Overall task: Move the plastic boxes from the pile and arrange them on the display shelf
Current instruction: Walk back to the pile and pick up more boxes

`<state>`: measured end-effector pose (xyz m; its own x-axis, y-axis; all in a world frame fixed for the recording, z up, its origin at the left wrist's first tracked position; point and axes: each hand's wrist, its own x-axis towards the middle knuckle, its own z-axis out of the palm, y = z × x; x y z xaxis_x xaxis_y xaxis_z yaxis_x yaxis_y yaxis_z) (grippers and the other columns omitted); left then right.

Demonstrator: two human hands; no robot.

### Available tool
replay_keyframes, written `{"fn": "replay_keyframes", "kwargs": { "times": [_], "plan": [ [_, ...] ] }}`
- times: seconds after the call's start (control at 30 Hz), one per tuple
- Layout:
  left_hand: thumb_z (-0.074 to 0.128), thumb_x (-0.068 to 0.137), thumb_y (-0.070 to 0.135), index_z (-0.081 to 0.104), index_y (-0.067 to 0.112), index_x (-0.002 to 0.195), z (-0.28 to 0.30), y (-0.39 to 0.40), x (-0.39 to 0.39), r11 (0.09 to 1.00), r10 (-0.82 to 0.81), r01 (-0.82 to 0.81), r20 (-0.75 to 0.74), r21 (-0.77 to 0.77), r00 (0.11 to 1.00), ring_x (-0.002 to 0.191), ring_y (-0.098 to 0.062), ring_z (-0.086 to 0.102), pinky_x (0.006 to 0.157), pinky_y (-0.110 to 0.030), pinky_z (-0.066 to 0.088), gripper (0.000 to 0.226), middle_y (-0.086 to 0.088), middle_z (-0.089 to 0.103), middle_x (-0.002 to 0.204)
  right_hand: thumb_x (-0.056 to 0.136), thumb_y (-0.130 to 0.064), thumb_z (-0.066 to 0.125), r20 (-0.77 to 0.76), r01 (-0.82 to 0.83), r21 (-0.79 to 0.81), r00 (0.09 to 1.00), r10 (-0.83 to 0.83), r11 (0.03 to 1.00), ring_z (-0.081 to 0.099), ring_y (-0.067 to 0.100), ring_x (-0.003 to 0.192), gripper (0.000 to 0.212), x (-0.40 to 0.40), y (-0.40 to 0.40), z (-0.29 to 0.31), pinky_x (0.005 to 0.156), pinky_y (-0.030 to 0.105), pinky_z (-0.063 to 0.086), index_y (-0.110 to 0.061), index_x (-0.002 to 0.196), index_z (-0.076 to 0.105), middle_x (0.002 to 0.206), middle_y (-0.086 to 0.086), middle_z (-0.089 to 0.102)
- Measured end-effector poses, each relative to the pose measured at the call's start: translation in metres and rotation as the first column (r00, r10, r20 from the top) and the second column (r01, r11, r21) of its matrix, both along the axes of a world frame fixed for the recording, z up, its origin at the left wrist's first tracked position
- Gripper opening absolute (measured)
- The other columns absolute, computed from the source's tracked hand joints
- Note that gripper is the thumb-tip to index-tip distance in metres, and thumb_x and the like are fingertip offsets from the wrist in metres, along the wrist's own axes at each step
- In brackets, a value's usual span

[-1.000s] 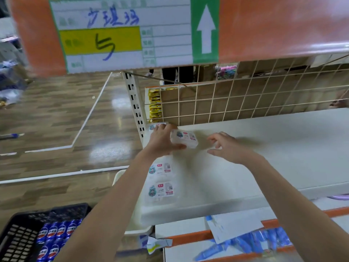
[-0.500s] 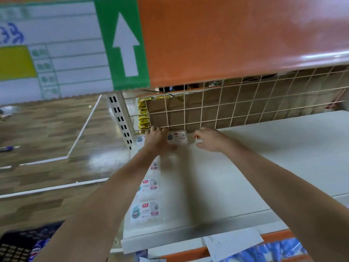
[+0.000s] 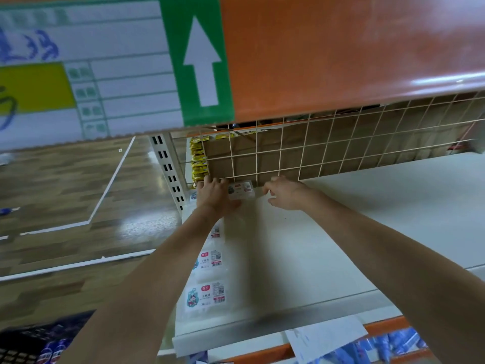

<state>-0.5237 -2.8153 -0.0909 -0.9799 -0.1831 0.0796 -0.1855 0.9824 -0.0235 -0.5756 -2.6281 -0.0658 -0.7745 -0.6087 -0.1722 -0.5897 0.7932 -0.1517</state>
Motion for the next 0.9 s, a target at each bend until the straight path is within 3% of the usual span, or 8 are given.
{"fn": "replay_keyframes", "kwargs": {
  "times": [0.2,0.43,0.57,0.7,0.9],
  "plan": [
    [0.051,0.085,0.061,0.054,0.017,0.125,0.003,0.002,0.003,0.996,0.003,-0.002,0.013,-0.085,1.0,0.123,-0.027,0.037,0.1,-0.037,0.029,0.059,-0.006,0.053,0.128,0.095,-0.024,0.048,0.007,0.016,0.027,1.0,-0.016,1.0,0.041,0.025,0.125,0.04,0.006,-0.003,0.002,0.1,0.037,0.039,-0.018,0.135,0.043,0.133,0.006,0.043],
    [0.047,0.09,0.056,0.052,0.019,0.13,0.014,0.01,0.013,0.996,-0.028,0.028,-0.004,-0.08,1.0,0.127,-0.025,0.037,0.1,-0.037,0.033,0.055,-0.006,0.051,0.131,0.093,-0.02,0.05,-0.051,0.019,0.04,0.999,-0.017,0.999,0.039,0.027,0.127,0.045,0.015,0.0,0.006,0.103,0.04,0.038,-0.02,0.137,0.04,0.134,0.007,0.044],
    [0.048,0.091,0.049,0.05,0.019,0.133,0.018,0.023,0.02,0.973,-0.217,0.217,0.006,-0.08,0.976,0.128,-0.026,0.036,0.1,-0.038,0.033,0.052,-0.006,0.051,0.133,0.092,-0.015,0.044,-0.214,-0.007,0.051,0.977,0.018,0.999,0.043,0.028,0.121,0.04,0.03,0.011,0.011,0.098,0.039,0.04,-0.014,0.133,0.045,0.128,0.009,0.048],
    [0.047,0.093,0.043,0.048,0.015,0.133,0.013,0.058,0.026,0.881,-0.447,0.459,0.119,-0.115,0.887,0.132,-0.027,0.031,0.104,-0.042,0.028,0.049,-0.008,0.046,0.137,0.093,-0.012,0.039,-0.342,0.054,0.178,0.939,0.011,0.983,0.045,0.028,0.118,0.035,0.05,0.038,0.007,0.095,0.04,0.042,-0.01,0.127,0.048,0.125,0.01,0.05],
    [0.046,0.092,0.039,0.051,0.015,0.126,0.006,0.14,0.032,0.753,-0.65,0.658,0.15,0.001,0.745,0.118,-0.027,0.041,0.093,-0.04,0.034,0.042,-0.008,0.053,0.126,0.096,-0.022,0.04,-0.211,0.293,0.258,0.947,-0.243,0.921,0.043,0.027,0.123,0.039,0.093,0.116,-0.002,0.096,0.04,0.044,-0.012,0.133,0.044,0.133,0.009,0.045]
  ]
}}
